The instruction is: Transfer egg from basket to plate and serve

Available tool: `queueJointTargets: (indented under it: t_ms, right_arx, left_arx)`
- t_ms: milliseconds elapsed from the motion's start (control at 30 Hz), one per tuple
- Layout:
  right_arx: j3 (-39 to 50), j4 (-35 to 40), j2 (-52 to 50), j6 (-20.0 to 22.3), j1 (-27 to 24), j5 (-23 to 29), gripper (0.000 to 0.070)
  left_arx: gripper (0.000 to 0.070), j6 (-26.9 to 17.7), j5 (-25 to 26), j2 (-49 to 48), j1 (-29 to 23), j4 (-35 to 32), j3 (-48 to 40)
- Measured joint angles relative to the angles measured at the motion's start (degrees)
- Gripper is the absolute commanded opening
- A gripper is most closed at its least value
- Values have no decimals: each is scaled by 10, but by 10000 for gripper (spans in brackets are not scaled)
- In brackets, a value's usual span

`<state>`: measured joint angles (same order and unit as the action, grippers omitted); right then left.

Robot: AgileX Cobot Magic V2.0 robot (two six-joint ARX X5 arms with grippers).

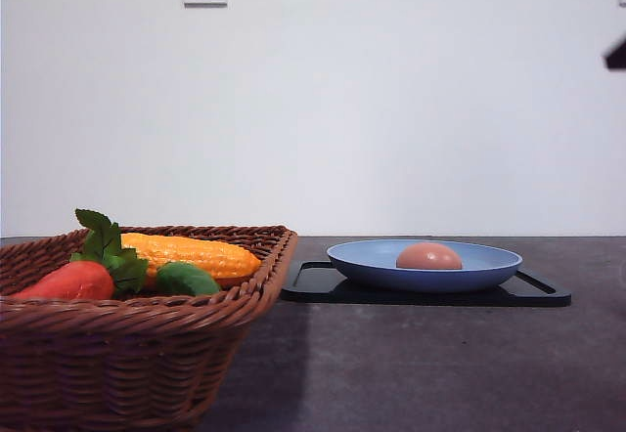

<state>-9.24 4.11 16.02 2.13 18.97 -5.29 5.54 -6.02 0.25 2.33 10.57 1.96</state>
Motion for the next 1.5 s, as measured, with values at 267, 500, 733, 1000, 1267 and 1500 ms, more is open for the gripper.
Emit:
queueJointTargets:
  t_ms: [267, 500, 733, 1000, 1267, 1500]
  right_arx:
    - [83, -2, -115, 0, -61, -10, 0]
    - [84, -95, -156, 0, -88, -10, 0]
    - [83, -135, -157, -2, -117, -11, 0]
    - [83, -134, -157, -5, -131, -7, 0]
    - [83, -134, -157, -5, -131, -7, 0]
    - [83, -134, -157, -5, -131, -7, 0]
  left_arx:
    - [0, 0, 0, 0, 0, 0, 0]
    - [0, 0, 0, 0, 0, 0, 0]
    - [0, 0, 0, 0, 0, 0, 0]
    - [0, 0, 0, 0, 0, 0, 0]
    - [0, 0, 0, 0, 0, 0, 0]
    - [0, 0, 0, 0, 0, 0, 0]
